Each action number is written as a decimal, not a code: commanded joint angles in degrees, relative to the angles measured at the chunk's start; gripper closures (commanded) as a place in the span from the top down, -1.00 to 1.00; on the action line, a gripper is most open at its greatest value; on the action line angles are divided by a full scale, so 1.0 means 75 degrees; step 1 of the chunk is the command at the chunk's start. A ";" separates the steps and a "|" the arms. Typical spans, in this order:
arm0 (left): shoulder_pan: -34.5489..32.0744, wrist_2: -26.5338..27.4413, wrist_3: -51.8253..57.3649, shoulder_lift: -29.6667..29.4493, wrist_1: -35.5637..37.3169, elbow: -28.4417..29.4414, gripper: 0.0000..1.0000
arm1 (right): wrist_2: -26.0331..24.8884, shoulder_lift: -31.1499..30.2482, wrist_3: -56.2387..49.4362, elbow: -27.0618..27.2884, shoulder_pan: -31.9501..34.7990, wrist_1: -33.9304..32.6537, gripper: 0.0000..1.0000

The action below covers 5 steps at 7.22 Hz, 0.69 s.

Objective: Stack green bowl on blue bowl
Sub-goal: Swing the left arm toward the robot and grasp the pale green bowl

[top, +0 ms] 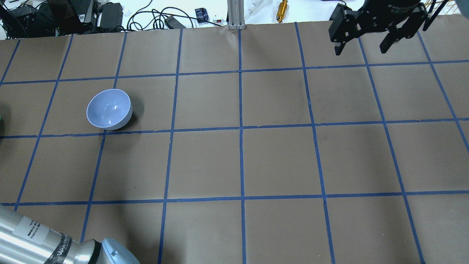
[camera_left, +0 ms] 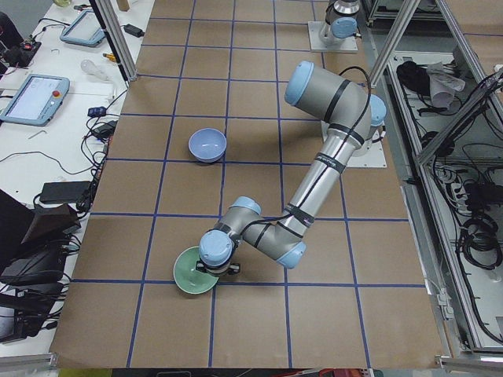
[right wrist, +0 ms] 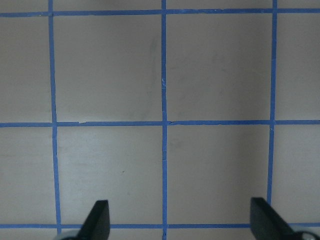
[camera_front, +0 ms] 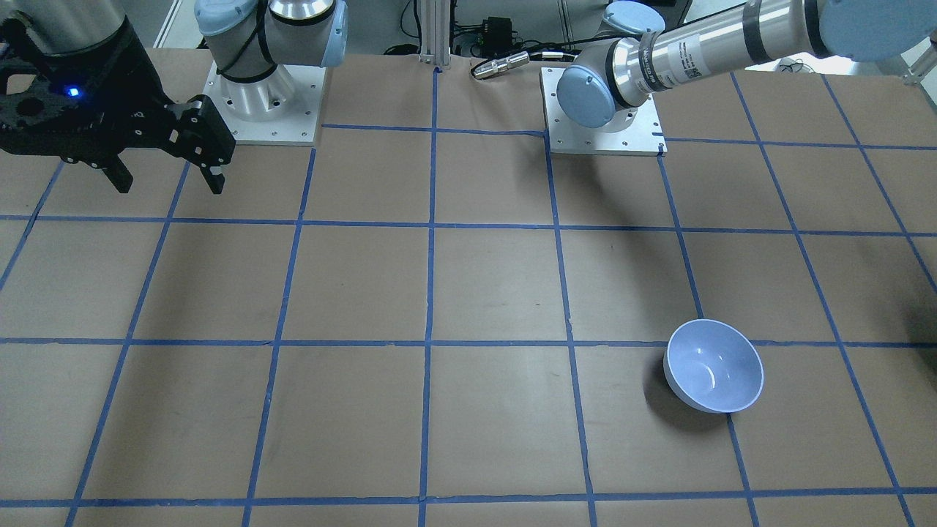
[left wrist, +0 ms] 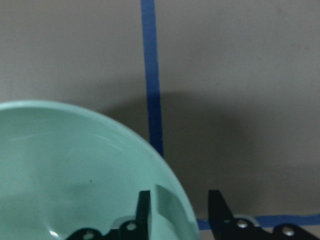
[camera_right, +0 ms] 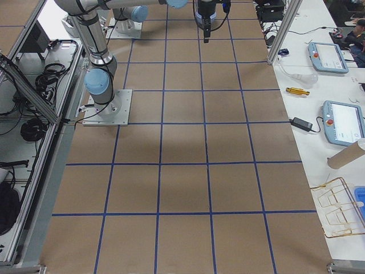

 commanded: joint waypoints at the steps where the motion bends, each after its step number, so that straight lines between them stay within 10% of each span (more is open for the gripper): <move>1: -0.0057 0.0040 -0.0436 0.0342 -0.0138 -0.0072 -1.00 | 0.0000 0.0000 0.0011 0.0000 0.0000 0.0000 1.00; 5: -0.1167 0.0123 -0.1512 0.2448 -0.0653 -0.1415 -1.00 | 0.0012 0.0000 0.0011 0.0000 0.0000 0.0000 1.00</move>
